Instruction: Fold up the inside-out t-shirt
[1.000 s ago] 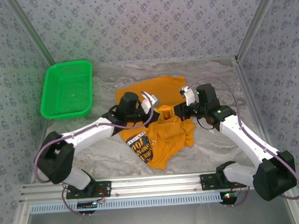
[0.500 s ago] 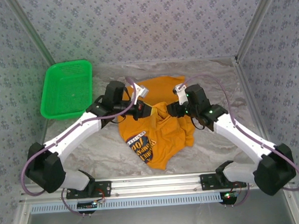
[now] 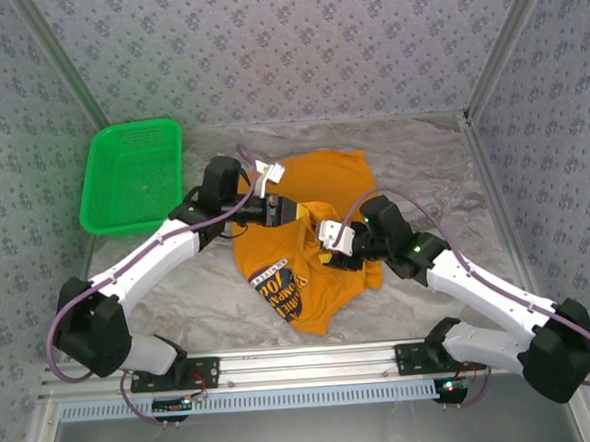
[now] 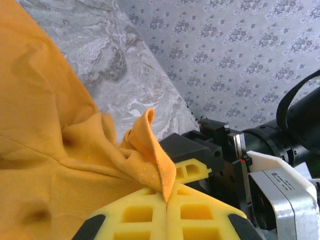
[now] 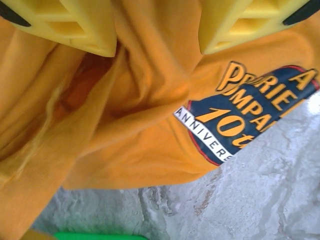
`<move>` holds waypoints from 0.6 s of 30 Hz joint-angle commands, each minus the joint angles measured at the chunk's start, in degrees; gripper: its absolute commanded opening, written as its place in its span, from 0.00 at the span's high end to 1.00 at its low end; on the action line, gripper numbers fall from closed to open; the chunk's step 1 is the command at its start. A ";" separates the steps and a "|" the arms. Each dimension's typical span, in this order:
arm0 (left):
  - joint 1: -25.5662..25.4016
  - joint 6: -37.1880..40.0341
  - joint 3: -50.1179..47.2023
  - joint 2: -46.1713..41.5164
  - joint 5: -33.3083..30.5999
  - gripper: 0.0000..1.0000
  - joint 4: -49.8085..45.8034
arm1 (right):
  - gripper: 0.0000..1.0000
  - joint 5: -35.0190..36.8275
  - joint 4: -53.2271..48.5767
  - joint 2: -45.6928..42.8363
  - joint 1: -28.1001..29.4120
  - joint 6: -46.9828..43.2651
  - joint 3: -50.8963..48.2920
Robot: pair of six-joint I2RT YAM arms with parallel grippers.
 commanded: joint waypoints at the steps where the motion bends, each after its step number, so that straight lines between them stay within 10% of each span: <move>1: -1.06 -2.27 -1.18 -2.26 1.07 1.00 2.49 | 0.51 -2.15 9.15 2.54 -1.89 -6.65 -0.41; 8: -1.55 -3.32 -0.81 -1.85 2.64 0.99 2.69 | 0.56 -4.68 17.20 8.29 -1.90 -3.43 -0.78; 14: -1.21 -1.32 -0.39 -2.26 1.05 0.98 2.19 | 1.00 -1.50 22.98 8.08 -2.01 -4.10 -5.20; 18: 0.96 3.77 0.04 -0.69 -4.18 0.99 -4.55 | 1.00 -4.61 14.40 3.07 -3.23 -6.50 -0.91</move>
